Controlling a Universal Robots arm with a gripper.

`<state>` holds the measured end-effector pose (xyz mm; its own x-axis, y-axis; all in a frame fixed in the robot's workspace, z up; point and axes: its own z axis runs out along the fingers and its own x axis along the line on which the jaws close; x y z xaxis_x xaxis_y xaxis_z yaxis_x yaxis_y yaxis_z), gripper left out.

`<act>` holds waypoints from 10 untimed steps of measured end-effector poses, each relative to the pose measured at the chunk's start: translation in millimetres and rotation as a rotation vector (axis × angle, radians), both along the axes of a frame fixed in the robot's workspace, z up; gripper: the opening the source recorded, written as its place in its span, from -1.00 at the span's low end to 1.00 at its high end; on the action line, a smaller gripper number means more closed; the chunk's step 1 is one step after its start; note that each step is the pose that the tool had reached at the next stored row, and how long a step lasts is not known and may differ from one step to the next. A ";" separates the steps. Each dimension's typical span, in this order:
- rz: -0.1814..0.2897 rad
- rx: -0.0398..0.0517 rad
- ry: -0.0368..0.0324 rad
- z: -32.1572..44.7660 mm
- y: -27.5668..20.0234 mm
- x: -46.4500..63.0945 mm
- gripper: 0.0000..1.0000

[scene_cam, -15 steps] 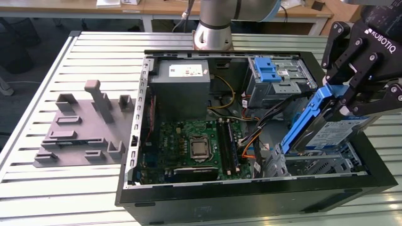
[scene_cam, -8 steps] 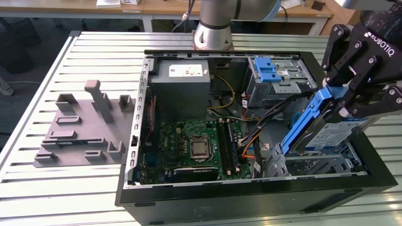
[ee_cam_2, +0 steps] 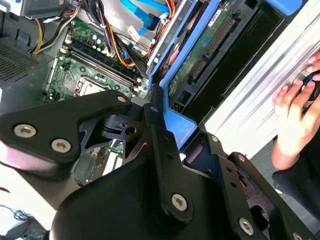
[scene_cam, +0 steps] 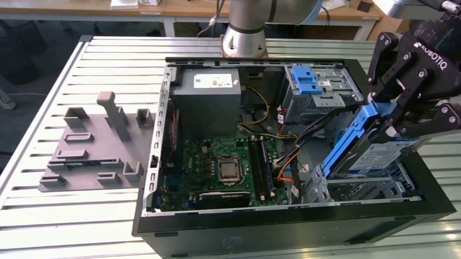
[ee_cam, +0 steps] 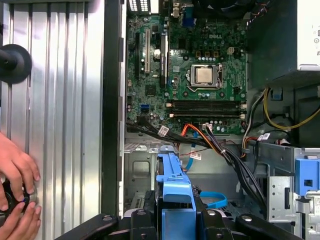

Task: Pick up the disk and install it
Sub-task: 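Insert the disk into the insertion slot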

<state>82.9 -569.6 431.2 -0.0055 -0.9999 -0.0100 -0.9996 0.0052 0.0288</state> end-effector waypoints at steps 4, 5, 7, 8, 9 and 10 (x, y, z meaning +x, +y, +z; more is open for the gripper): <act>0.000 -0.0010 0.0000 -1.4 0.0 0.0 -0.27; 0.000 -0.0014 0.0000 -1.8 0.0 0.0 -0.27; 0.000 -0.0015 0.0000 -2.7 0.0 0.0 -0.27; 0.000 -0.0015 0.0000 -3.2 0.0 0.0 -0.27; 0.000 -0.0015 0.0000 -3.9 0.0 0.0 -0.27; 0.000 -0.0015 0.0000 -4.6 0.0 0.0 -0.27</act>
<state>82.9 -569.6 426.5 -0.0055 -0.9999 -0.0085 -0.9996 0.0053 0.0287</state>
